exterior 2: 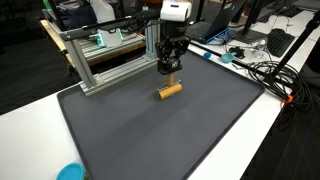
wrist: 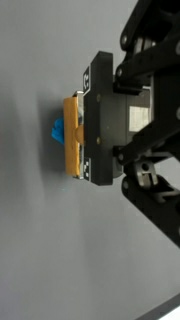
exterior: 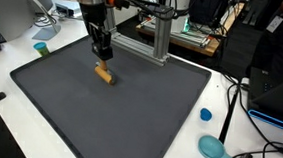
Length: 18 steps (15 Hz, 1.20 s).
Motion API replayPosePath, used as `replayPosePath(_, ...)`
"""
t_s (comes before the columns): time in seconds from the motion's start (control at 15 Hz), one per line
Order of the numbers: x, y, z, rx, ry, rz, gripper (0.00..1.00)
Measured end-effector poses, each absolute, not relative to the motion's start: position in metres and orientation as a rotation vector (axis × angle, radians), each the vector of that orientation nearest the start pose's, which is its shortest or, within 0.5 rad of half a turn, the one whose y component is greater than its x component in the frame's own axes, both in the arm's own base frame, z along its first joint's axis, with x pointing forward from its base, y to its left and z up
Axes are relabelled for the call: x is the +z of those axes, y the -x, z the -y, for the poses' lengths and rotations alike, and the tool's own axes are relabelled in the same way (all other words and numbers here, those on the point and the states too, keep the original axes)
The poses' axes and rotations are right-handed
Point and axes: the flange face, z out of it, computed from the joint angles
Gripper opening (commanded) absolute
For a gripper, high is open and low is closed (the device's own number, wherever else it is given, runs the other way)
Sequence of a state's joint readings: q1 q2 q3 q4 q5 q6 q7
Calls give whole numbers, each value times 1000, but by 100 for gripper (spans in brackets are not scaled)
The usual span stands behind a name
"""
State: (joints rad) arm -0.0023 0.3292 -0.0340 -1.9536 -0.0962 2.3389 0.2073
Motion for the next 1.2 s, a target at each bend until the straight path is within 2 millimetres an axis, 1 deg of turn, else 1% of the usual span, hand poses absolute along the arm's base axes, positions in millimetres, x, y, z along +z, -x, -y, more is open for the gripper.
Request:
replayPosePath(0.47, 313, -620, 21, -76, 3213, -274, 22)
replayPosePath(1.2, 312, -621, 10, -27, 3259, -205, 22)
